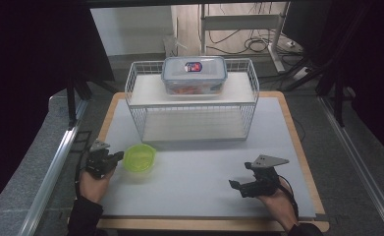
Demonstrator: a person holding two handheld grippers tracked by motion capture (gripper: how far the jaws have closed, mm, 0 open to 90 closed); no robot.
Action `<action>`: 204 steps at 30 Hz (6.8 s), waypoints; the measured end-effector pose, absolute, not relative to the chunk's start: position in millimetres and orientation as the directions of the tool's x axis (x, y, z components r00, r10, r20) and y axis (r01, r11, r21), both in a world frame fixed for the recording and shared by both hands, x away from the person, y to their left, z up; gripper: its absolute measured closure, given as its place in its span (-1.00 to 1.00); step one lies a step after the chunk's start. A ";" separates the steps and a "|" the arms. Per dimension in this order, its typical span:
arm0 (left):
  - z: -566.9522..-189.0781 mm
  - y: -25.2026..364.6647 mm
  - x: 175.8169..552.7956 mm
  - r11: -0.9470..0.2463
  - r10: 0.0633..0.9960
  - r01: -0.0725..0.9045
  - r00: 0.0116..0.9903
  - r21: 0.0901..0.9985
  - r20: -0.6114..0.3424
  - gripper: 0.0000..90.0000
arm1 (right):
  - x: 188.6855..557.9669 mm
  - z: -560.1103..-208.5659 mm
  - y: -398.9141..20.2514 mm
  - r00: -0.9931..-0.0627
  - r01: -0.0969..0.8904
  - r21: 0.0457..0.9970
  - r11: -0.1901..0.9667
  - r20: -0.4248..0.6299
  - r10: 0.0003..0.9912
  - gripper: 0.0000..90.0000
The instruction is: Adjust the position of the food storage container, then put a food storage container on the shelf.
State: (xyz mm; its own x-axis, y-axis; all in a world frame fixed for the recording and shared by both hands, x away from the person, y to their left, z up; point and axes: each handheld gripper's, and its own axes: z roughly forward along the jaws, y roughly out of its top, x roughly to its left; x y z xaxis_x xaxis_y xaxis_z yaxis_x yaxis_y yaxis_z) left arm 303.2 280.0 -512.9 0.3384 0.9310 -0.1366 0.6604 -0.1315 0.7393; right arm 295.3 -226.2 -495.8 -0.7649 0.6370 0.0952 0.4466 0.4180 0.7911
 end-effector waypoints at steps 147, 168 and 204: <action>-523.4 169.0 235.0 -0.475 0.724 0.434 0.687 0.766 0.060 -0.93 | 326.8 -477.0 -212.1 -0.676 0.636 0.728 0.256 0.365 0.640 -0.51; -526.0 165.4 235.0 -0.502 0.706 0.429 0.705 0.751 0.069 -0.91 | 362.6 -500.9 -182.2 -0.551 0.807 0.561 0.185 0.602 0.578 0.42; -526.2 165.3 235.4 -0.502 0.707 0.427 0.704 0.752 0.072 -0.91 | 368.8 -452.9 -190.0 -0.574 0.794 0.596 0.118 0.673 0.467 0.82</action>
